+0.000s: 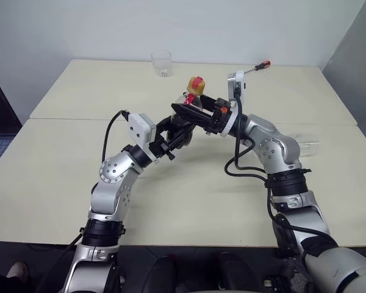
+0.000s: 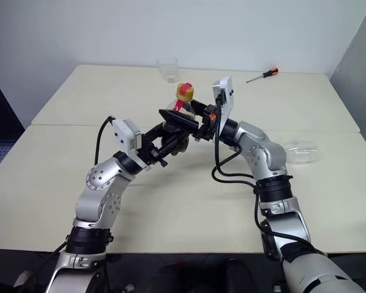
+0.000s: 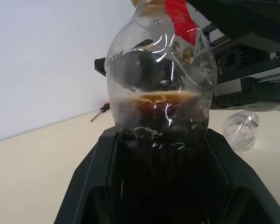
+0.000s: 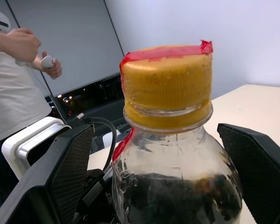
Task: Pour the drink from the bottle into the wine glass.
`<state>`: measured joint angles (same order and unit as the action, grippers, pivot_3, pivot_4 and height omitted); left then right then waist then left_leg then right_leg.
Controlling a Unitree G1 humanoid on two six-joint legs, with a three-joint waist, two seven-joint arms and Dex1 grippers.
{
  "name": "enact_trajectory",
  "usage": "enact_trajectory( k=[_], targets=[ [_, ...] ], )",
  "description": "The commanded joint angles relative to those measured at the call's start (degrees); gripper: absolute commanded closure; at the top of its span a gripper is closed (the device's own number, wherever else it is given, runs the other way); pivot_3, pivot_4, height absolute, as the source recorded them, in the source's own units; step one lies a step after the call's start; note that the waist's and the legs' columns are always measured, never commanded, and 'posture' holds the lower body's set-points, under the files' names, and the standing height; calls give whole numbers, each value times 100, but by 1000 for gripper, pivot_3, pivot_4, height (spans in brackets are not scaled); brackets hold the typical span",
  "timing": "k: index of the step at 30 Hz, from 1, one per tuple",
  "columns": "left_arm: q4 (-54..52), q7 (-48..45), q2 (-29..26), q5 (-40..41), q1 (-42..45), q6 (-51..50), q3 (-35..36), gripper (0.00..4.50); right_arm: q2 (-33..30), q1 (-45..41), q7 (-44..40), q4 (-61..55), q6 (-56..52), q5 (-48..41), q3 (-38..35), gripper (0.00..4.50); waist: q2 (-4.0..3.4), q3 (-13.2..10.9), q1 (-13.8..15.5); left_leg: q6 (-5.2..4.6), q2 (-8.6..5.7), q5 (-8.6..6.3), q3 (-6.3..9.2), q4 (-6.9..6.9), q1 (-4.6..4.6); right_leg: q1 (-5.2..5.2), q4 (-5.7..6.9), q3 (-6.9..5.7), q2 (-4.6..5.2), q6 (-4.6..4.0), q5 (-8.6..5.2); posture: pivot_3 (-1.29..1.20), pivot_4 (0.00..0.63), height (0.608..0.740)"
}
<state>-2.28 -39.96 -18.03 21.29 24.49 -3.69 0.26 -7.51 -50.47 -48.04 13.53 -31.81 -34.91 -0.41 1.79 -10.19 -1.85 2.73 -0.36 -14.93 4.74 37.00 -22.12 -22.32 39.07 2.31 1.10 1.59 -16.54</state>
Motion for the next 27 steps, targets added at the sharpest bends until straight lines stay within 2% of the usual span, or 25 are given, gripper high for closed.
enact_trajectory(
  k=[1, 2, 5, 7, 14, 27],
  targets=[
    [-220, -24, 53, 47, 233, 19, -31, 2578, 26, -152, -231, -210, 46, -46, 67, 370, 0, 0, 0, 0, 0, 0, 0, 0, 0, 0, 0, 0, 0, 0, 0, 0, 150, 740],
    [-215, -22, 62, 43, 249, 14, -30, 2578, 20, -148, -250, -194, 65, -34, 64, 536, 0, 0, 0, 0, 0, 0, 0, 0, 0, 0, 0, 0, 0, 0, 0, 0, 150, 740],
    [-209, -43, 80, 27, 264, 14, -33, 2578, 10, -126, -289, -169, 120, 4, 56, 1468, 0, 0, -1, 0, -1, 0, 0, 0, -1, 0, 0, 1, 0, 0, 0, 0, 150, 740],
    [-196, -57, 79, 24, 276, 17, -36, 2578, 8, -128, -299, -151, 146, 23, 52, 1711, 0, 0, -4, 0, 0, 0, 0, -1, -1, -1, 0, 0, 0, 0, 0, 0, 150, 740],
    [-144, -51, 73, 7, 375, -67, -67, 2578, -9, -149, -290, -110, 309, 214, 82, 1880, -1, -1, -1, 0, 0, 0, 0, -1, -1, -1, -1, 0, -1, 0, 0, 0, 150, 740],
    [-1115, 783, -54, 33, 579, -1969, -49, 2578, -188, -362, -276, -296, 363, 502, 149, 1880, -7, -4, -9, 0, 1, 0, 1, -2, -2, -2, -1, 0, -1, 0, 0, 0, 150, 740]
  ],
)
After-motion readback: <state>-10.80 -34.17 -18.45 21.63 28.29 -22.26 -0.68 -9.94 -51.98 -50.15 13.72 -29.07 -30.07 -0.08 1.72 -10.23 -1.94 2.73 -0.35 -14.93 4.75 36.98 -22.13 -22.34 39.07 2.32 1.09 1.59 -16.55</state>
